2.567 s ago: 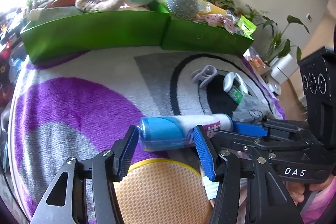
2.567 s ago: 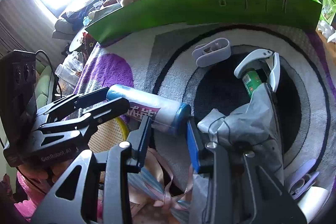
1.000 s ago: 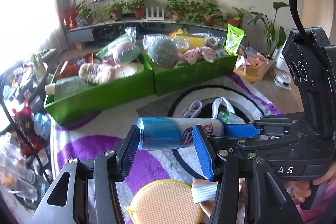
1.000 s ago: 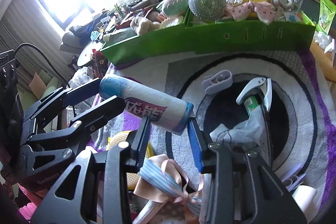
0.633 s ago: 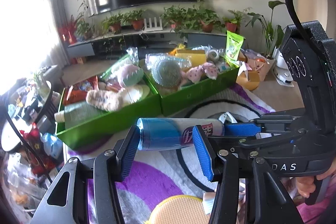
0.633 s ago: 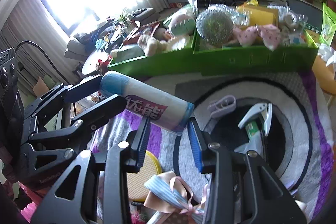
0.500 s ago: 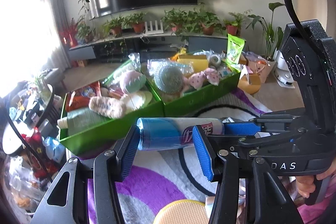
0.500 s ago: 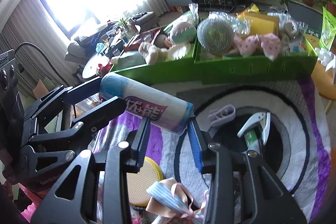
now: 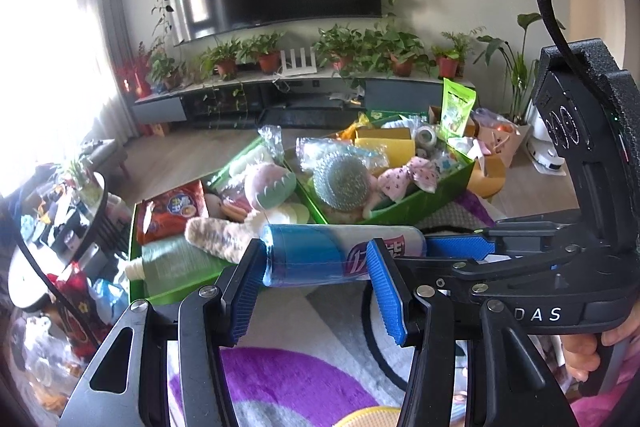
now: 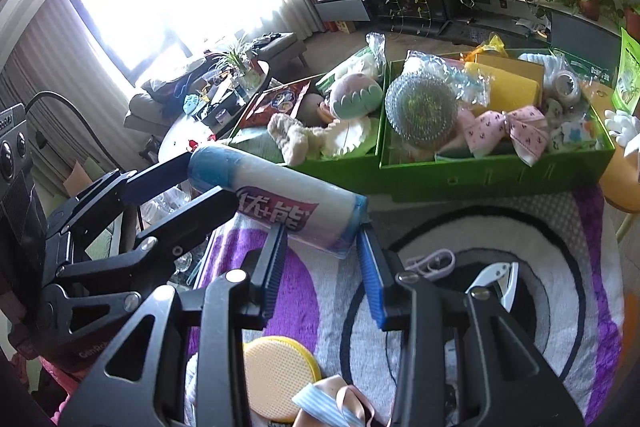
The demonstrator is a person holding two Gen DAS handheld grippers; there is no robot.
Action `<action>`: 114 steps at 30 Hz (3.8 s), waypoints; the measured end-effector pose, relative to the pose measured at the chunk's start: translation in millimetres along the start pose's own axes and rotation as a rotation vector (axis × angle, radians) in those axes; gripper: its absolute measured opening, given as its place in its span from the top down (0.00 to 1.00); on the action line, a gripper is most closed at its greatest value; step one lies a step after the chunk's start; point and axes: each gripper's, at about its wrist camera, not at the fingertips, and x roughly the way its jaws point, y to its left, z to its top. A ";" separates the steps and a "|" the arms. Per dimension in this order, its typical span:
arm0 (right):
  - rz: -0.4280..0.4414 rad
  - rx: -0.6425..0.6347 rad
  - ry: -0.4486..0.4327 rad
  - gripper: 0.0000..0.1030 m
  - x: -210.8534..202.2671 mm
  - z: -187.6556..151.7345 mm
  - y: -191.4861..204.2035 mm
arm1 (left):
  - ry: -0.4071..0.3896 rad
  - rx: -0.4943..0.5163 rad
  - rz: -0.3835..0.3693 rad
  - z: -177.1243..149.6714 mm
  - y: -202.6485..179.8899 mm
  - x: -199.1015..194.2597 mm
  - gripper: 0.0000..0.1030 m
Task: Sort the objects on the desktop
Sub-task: 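Lift the roll with the left tool and carry it toward the box, then lower the roll in the left tool into the green box, then open the left tool to release the roll into the box, then withdraw both tools from the green box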
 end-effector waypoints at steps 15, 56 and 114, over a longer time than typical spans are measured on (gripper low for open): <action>0.001 0.027 -0.004 0.65 12.6 34.6 2.0 | -0.017 0.001 0.006 24.1 22.7 12.2 0.51; 0.057 0.233 0.109 0.67 115.1 103.1 -22.8 | 0.033 -0.054 -0.045 53.3 109.2 108.9 0.51; -0.052 -0.004 0.112 0.37 51.9 68.4 30.1 | 0.057 -0.206 0.185 0.2 83.3 60.6 0.29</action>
